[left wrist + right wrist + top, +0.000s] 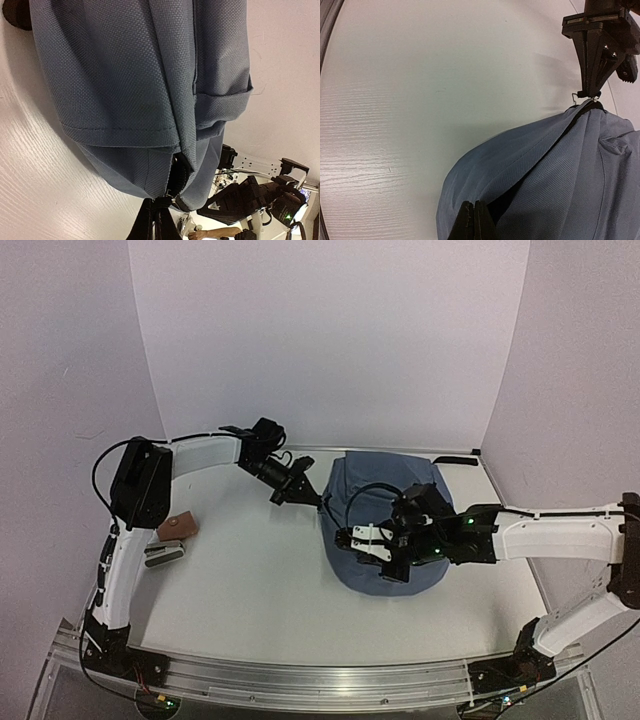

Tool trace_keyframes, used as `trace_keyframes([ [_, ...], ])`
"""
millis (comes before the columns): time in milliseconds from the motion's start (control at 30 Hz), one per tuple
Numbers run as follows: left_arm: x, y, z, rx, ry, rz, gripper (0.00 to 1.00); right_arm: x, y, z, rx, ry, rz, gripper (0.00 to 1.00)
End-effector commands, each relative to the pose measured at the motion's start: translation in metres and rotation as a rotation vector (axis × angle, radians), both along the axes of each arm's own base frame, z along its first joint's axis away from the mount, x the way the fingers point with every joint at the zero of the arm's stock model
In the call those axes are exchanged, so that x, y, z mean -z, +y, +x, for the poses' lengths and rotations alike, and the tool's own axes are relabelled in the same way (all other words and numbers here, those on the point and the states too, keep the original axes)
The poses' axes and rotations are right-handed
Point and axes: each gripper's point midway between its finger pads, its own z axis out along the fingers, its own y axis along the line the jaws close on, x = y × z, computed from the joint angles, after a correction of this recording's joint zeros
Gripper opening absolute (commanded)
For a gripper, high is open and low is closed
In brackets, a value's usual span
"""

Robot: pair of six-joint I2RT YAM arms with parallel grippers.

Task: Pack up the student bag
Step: Zip the student bag at the center of the board, then adjust the student bag at the center of the board.

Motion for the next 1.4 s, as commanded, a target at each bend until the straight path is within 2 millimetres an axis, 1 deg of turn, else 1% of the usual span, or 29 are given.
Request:
trace_keyframes([
  [0, -0.02, 0.053, 0.087, -0.208, -0.188, -0.017, 0.0, 0.026, -0.019, -0.052, -0.107, 0.176, -0.11, 0.0],
  [67, -0.024, 0.052, 0.083, -0.195, -0.184, -0.037, 0.0, 0.017, -0.005, -0.047, -0.094, 0.19, -0.062, 0.0],
  [167, -0.028, 0.054, 0.078, -0.189, -0.188, -0.032, 0.0, 0.003, 0.026, -0.036, -0.084, 0.212, 0.019, 0.0],
  [267, -0.03, 0.057, 0.076, -0.189, -0.185, -0.002, 0.0, -0.007, 0.067, -0.021, -0.08, 0.229, 0.085, 0.0],
  [300, -0.029, 0.06, 0.076, -0.195, -0.18, 0.02, 0.03, -0.011, 0.08, -0.016, -0.081, 0.236, 0.104, 0.02],
  [333, -0.028, 0.064, 0.077, -0.205, -0.175, 0.045, 0.08, -0.02, 0.093, -0.01, -0.081, 0.241, 0.13, 0.08],
  [367, -0.028, 0.068, 0.079, -0.218, -0.178, 0.063, 0.16, -0.031, 0.108, -0.003, -0.079, 0.243, 0.163, 0.18],
  [433, -0.035, 0.082, 0.083, -0.264, -0.172, 0.097, 0.34, -0.056, 0.126, 0.011, -0.054, 0.224, 0.221, 0.47],
  [500, -0.046, 0.101, 0.087, -0.327, -0.174, 0.105, 0.5, -0.085, 0.132, 0.026, -0.016, 0.183, 0.273, 0.71],
  [567, -0.062, 0.115, 0.083, -0.373, -0.204, 0.108, 0.65, -0.107, 0.123, 0.048, 0.05, 0.154, 0.316, 0.85],
  [600, -0.064, 0.12, 0.078, -0.387, -0.215, 0.12, 0.71, -0.118, 0.115, 0.062, 0.094, 0.145, 0.339, 0.91],
  [633, -0.063, 0.124, 0.072, -0.394, -0.213, 0.132, 0.79, -0.128, 0.106, 0.075, 0.136, 0.138, 0.36, 0.96],
  [667, -0.063, 0.126, 0.064, -0.398, -0.199, 0.134, 0.82, -0.133, 0.093, 0.092, 0.185, 0.13, 0.373, 0.98],
  [700, -0.058, 0.128, 0.054, -0.401, -0.175, 0.14, 0.83, -0.138, 0.078, 0.109, 0.237, 0.123, 0.385, 0.98],
  [800, -0.054, 0.124, 0.021, -0.381, -0.161, 0.135, 0.87, -0.142, 0.041, 0.159, 0.374, 0.082, 0.394, 0.98],
  [867, -0.051, 0.115, -0.002, -0.351, -0.157, 0.134, 0.88, -0.14, 0.023, 0.193, 0.455, 0.084, 0.406, 0.98],
  [900, -0.05, 0.108, -0.015, -0.33, -0.154, 0.133, 0.88, -0.143, 0.014, 0.211, 0.493, 0.087, 0.422, 0.98],
  [933, -0.044, 0.105, -0.025, -0.313, -0.142, 0.141, 0.88, -0.136, 0.003, 0.229, 0.543, 0.097, 0.423, 0.98],
  [967, -0.039, 0.099, -0.036, -0.291, -0.134, 0.152, 0.88, -0.14, -0.008, 0.249, 0.583, 0.088, 0.44, 0.98],
  [1067, -0.03, 0.084, -0.059, -0.242, -0.111, 0.153, 0.86, -0.128, -0.036, 0.301, 0.679, 0.12, 0.457, 0.98],
  [1133, -0.026, 0.074, -0.066, -0.227, -0.094, 0.136, 0.82, -0.12, -0.051, 0.328, 0.73, 0.149, 0.474, 0.98],
  [1200, -0.019, 0.066, -0.071, -0.21, -0.065, 0.121, 0.72, -0.105, -0.065, 0.346, 0.767, 0.19, 0.481, 0.98],
  [1267, -0.014, 0.058, -0.071, -0.196, -0.043, 0.105, 0.6, -0.082, -0.071, 0.35, 0.781, 0.269, 0.468, 0.98],
  [1300, -0.013, 0.056, -0.07, -0.194, -0.04, 0.103, 0.55, -0.07, -0.073, 0.349, 0.785, 0.31, 0.452, 0.98],
  [1367, -0.01, 0.052, -0.067, -0.195, -0.034, 0.097, 0.41, -0.047, -0.079, 0.343, 0.8, 0.384, 0.415, 0.98],
])
